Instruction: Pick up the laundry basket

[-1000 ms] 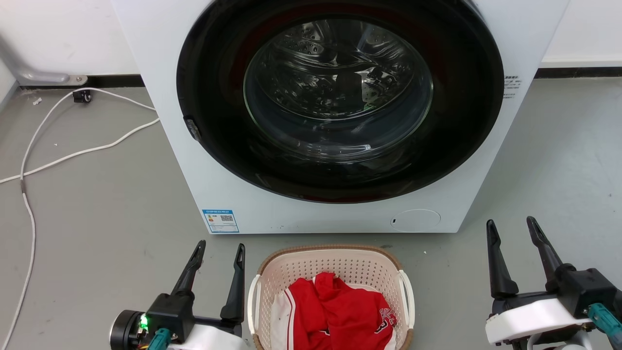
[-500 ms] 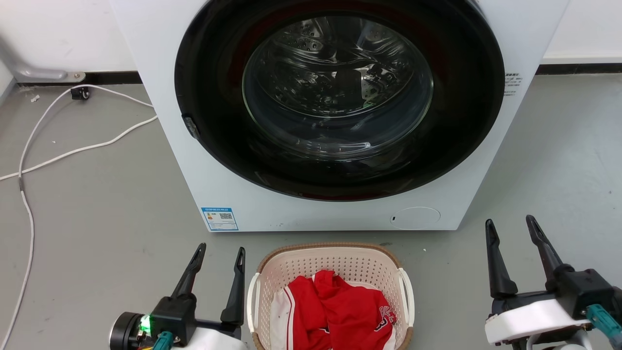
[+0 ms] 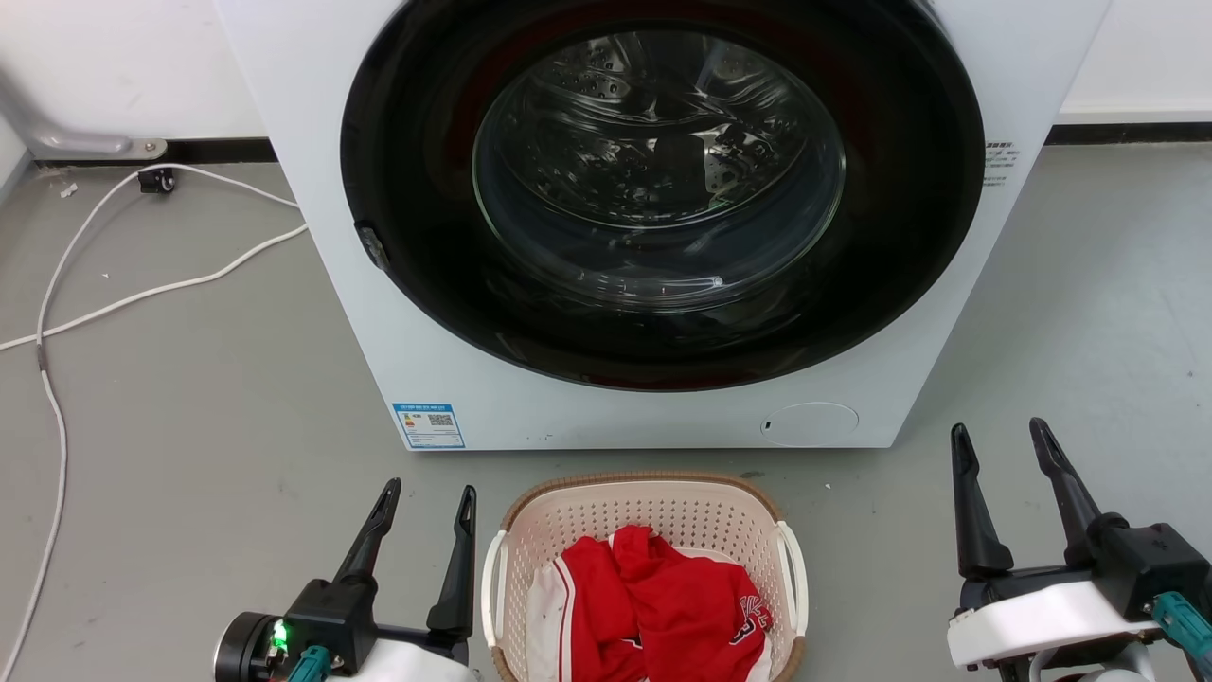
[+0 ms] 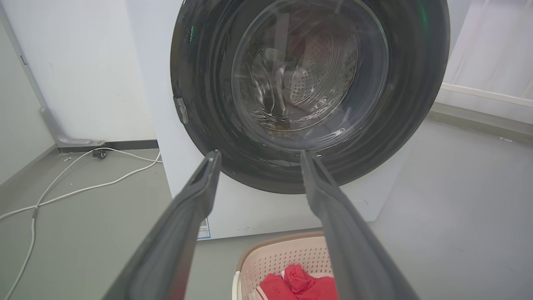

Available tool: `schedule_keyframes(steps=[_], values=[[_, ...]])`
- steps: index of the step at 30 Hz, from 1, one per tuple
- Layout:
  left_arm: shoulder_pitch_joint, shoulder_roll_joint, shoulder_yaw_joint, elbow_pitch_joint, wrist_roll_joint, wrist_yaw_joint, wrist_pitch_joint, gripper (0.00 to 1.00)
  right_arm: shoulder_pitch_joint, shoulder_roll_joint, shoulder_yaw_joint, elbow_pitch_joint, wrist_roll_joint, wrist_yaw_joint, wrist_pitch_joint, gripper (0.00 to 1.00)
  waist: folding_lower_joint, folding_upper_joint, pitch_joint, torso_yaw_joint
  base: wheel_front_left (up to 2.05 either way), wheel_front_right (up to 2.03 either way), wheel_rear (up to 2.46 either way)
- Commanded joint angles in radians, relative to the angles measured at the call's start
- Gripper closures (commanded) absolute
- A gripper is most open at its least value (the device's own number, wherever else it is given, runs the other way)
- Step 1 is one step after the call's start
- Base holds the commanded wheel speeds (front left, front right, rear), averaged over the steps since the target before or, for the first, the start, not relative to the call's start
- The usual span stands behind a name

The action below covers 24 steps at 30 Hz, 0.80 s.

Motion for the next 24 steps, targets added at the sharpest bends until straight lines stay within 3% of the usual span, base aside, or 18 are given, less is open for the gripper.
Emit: schedule_keyframes(steps=[1,14,24], values=[[0.001,-0.001,0.003,0.000,0.003,-0.002,-0.003,0.00,-0.008,0.000,0.000,-0.002,-0.002,0.000,-0.002,0.00,0.0000,-0.0001,0.001,0.000,0.00,0.00,0.00],[-0.014,-0.003,0.008,0.018,0.013,-0.002,-0.003,0.00,-0.019,0.000,-0.011,0.009,-0.005,0.000,-0.002,0.00,0.0000,-0.0001,0.035,-0.006,0.00,0.00,0.00],[-0.134,0.013,0.008,0.174,0.047,-0.010,-0.003,0.00,-0.144,0.000,0.031,0.151,-0.007,0.000,0.033,0.00,0.0000,-0.0001,0.203,-0.014,0.00,0.00,0.00]])
